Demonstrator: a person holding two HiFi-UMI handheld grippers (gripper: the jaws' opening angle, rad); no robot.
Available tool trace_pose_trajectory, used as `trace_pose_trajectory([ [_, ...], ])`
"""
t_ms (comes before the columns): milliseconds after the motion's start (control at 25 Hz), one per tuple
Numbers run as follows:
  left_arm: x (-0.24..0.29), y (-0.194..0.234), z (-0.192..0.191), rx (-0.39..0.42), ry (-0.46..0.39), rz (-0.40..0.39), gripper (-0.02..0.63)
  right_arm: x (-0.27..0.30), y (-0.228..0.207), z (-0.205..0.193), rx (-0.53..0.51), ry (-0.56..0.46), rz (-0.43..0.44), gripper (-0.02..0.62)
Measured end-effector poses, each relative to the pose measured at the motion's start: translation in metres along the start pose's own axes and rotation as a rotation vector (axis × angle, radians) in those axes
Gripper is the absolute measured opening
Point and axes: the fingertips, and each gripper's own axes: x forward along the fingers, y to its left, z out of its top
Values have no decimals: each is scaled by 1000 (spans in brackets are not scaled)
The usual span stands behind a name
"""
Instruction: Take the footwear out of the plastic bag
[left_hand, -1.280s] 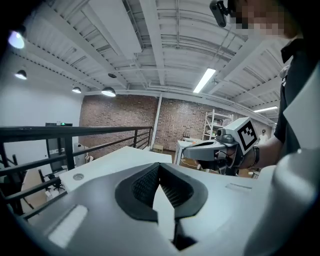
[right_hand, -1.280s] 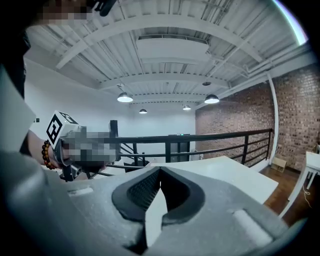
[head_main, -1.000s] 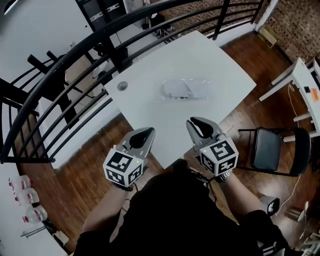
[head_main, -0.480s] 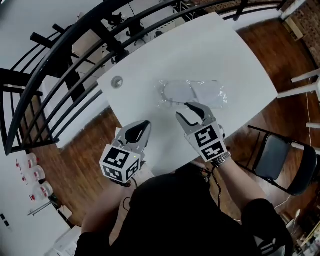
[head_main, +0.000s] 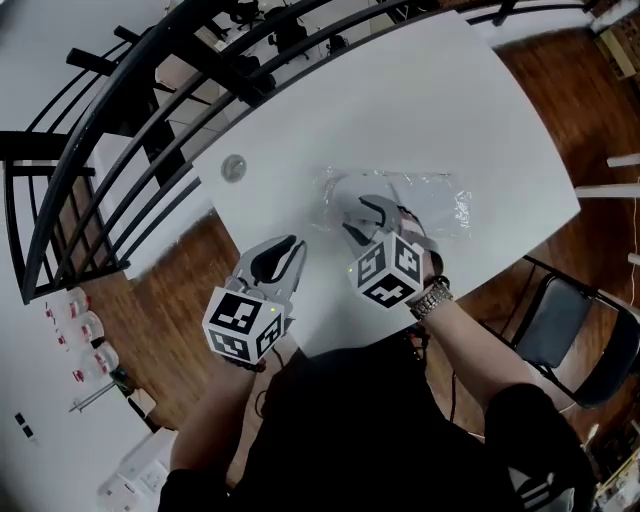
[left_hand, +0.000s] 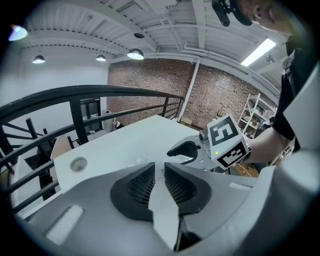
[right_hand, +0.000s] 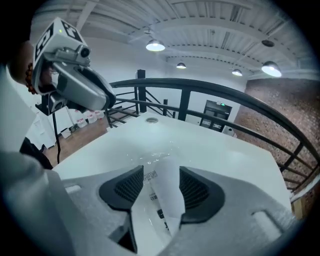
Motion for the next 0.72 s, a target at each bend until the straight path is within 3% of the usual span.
trace_pose_trajectory([
  [280, 7, 7, 0, -10, 7, 15, 75, 25, 7, -21, -87, 137, 24, 202],
  [520, 15, 7, -7, -1, 25, -27, 75, 20, 2, -20, -82, 143, -21, -5],
  [720, 24, 11, -7, 12, 22, -76, 75, 10, -4, -14, -40, 108, -67, 4],
])
